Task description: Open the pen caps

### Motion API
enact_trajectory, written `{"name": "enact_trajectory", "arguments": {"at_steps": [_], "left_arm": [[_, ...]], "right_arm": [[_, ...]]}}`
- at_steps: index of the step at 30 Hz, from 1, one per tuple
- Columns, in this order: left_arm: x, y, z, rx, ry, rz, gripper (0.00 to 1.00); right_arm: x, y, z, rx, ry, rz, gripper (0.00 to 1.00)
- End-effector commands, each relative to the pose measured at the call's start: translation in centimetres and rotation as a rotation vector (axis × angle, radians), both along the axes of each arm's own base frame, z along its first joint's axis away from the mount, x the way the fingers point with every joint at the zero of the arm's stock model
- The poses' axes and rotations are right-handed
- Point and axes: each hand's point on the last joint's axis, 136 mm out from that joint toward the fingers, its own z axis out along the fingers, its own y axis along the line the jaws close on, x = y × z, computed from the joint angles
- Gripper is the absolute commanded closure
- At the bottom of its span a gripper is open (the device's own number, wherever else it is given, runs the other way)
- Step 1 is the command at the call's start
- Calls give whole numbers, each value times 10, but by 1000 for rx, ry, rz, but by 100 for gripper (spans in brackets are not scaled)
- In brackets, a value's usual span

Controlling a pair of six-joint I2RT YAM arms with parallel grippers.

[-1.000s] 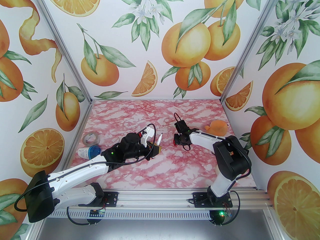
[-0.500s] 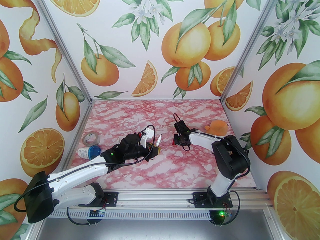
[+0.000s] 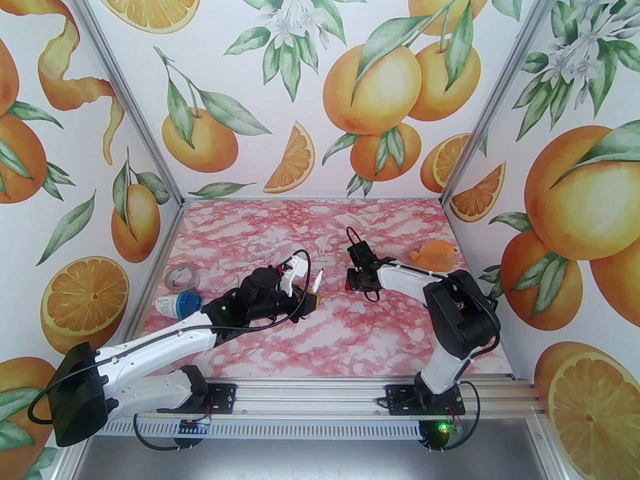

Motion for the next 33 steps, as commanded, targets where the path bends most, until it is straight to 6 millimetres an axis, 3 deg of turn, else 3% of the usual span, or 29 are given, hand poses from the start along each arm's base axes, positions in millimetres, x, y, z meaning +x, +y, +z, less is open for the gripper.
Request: {"name": "enact_trajectory", "arguments": {"at_steps": [1,8,14,19,29,33], "left_arm": [[0,3,4,-15,-7,8,100],[1,4,5,-11,-10,16,100],[6,16,-2,57,-17,70,100],[11,43,-15,180,-24,165,100],[22,109,-65,444,97,348,100],[29,127,-73,503,104,394,100]], "right_arm": [[7,-4,11,-27,-33,-14,74],[3,-3,28,-7,-66,-8,72],[-9,2,53,37,-125,23,68],[-27,7,77,105,-185,74,65],[-79,19,139,334,-327,196,49],[-87,22,150,372,-346,223,43]]}}
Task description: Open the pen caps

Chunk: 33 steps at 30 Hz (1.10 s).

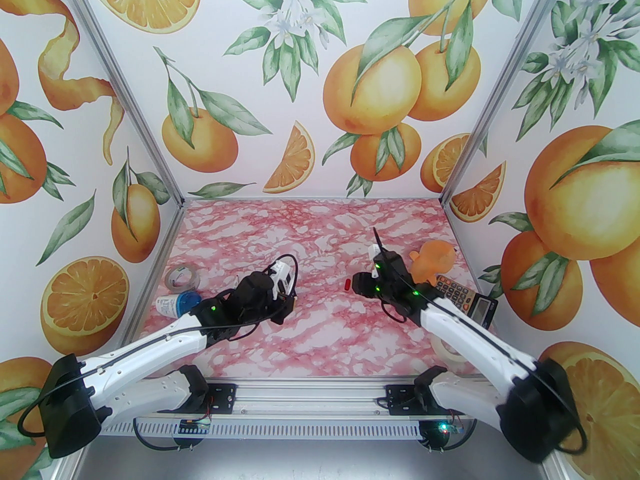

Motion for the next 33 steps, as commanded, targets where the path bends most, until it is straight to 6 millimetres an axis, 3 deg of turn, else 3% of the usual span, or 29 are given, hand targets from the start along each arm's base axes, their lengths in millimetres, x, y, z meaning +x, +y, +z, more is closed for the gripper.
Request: {"name": "enact_trajectory", "arguments": {"at_steps": [1,3,10,16,23,33], "left_arm": [[10,32,-10,102,14,81,100],[19,50,-23,151,40,129,100],[35,82,-51,283,88,200,100],[46,103,-72,375,124,265,100],[60,124,-92,407,155,332,100],[73,129,-106,417,184,355,94]], "right_arm": [[-21,13,13,71,-10,102,39],[-37,25,36,157,-42,190,26],[-58,48,72,314,-91,338,1],[-66,54,84,369,-108,389,0],[-63,51,78,351,-96,361,0],[-61,49,70,334,-81,339,0]]}}
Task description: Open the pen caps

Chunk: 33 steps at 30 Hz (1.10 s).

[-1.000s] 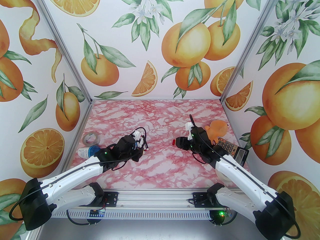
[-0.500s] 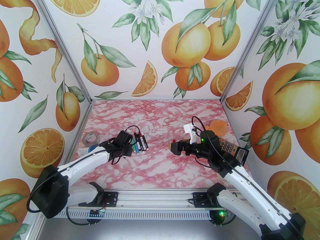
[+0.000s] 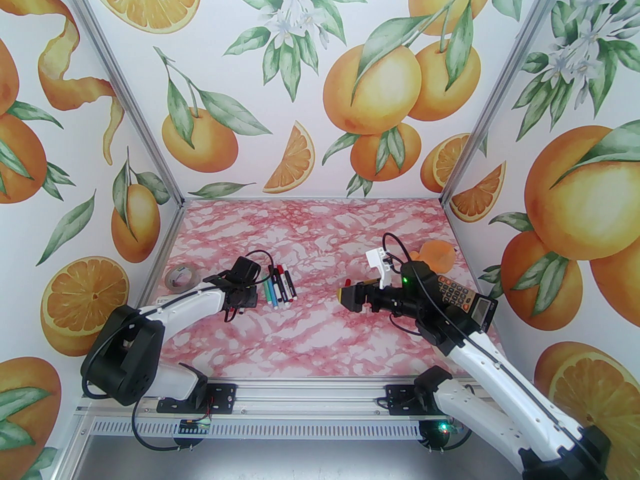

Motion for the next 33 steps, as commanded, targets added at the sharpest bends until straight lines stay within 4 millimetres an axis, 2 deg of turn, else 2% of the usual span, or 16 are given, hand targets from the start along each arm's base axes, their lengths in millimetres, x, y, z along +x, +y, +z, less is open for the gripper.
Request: {"name": "enact_trajectory", "arguments": {"at_steps": [1,16,33], "left_arm": [[13,-1,2,6,-26,-4,94],[14,11,-11,48,-1,47,90],[17,9,-15,55,11,43,78]], "right_arm": [[1,0,1,6,-9,-11,0],[7,1,7,21,-35,-37,0],[4,-3,-5,-10,-17,-49,0]]}}
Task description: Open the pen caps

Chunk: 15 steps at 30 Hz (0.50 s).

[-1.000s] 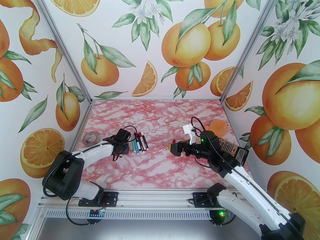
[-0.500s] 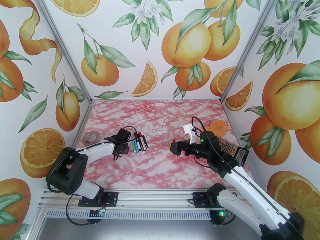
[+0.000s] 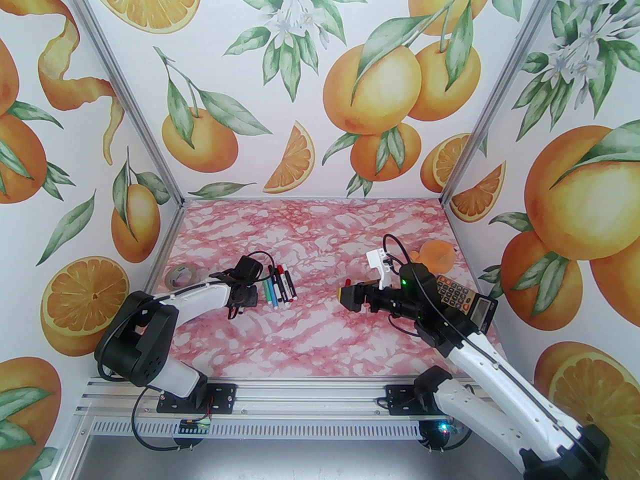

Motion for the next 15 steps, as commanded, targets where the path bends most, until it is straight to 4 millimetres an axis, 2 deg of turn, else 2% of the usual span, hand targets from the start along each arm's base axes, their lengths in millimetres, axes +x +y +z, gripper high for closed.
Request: {"name": "enact_trajectory", "arguments": {"at_steps": [1,9,15], "left_arm": [[10,1,-1,7,-18,10,76],[12,-2,6,-8,-29,7,69],[12,-18,33,-87,-64,-12,65]], "right_arm": [[0,-2,-3,-15,-9,-11,0],[2,-2,-2,-24,-12,-13,0],[1,-2,-3,-26,-13,-9,0]]}}
